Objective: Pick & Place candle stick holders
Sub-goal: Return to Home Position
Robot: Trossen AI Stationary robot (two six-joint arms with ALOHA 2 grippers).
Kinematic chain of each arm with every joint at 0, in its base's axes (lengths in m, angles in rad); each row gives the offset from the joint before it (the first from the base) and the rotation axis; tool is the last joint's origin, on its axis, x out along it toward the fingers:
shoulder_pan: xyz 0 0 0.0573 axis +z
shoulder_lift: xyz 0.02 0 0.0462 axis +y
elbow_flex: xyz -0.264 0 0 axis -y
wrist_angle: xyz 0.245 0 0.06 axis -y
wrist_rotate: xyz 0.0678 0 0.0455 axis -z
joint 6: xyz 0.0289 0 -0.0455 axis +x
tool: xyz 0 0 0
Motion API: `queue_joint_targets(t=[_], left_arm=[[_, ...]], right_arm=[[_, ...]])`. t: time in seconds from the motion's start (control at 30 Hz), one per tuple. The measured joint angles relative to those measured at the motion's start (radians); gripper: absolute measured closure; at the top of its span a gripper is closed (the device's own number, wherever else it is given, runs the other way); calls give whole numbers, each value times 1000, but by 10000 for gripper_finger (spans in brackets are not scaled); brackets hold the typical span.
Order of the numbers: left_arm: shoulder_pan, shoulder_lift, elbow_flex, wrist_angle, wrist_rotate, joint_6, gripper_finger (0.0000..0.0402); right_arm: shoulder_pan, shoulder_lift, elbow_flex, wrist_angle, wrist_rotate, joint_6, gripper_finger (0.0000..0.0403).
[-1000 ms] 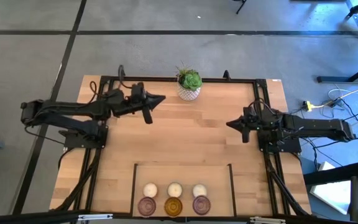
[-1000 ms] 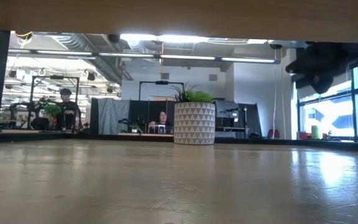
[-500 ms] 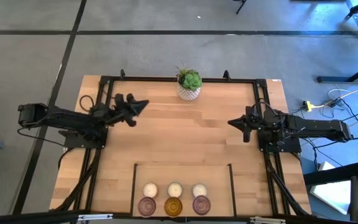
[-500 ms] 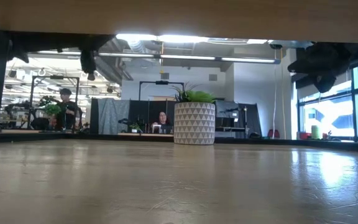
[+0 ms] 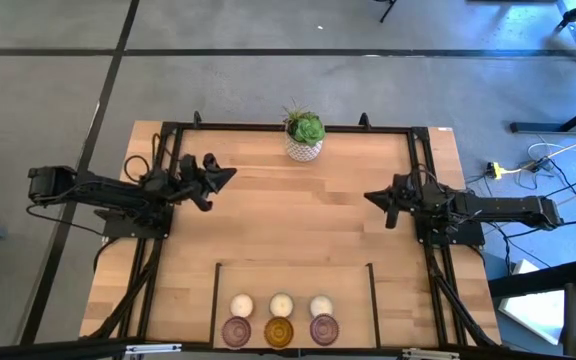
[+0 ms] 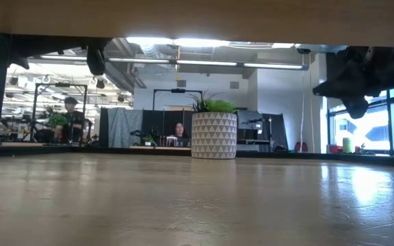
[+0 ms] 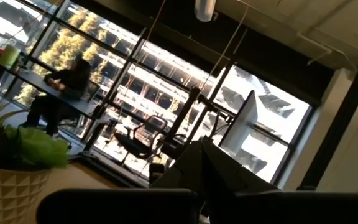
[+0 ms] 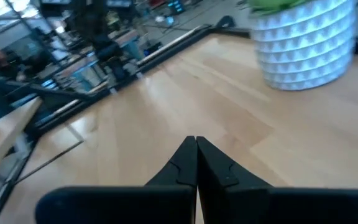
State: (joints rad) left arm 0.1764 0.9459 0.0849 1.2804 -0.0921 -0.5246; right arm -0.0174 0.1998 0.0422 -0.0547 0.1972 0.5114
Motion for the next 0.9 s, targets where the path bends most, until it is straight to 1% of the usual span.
queue_joint_targets(t=[0.1,0.17,0.2,0.27,0.37,0.47,0.6,0.73,0.9], left_arm=[[0,0,0,-58,-5,15,400],[0,0,0,-101,-3,37,400],[2,1,0,-116,14,54,400],[12,1,0,-98,85,80,400],[40,-11,0,-4,216,126,400],[65,-53,-5,-1,281,161,400],[103,-126,-69,-6,286,186,400],[107,-231,-76,-133,274,165,400],[70,-361,-76,-238,266,234,400]], right_arm=[[0,10,0,3,46,5,403],[0,10,0,3,46,21,403],[0,10,0,3,44,28,403],[0,10,0,3,38,35,403],[0,10,0,3,39,28,403],[0,10,0,3,38,25,403],[0,10,0,3,38,27,403],[0,10,0,3,38,27,403],[0,10,0,9,35,27,403]])
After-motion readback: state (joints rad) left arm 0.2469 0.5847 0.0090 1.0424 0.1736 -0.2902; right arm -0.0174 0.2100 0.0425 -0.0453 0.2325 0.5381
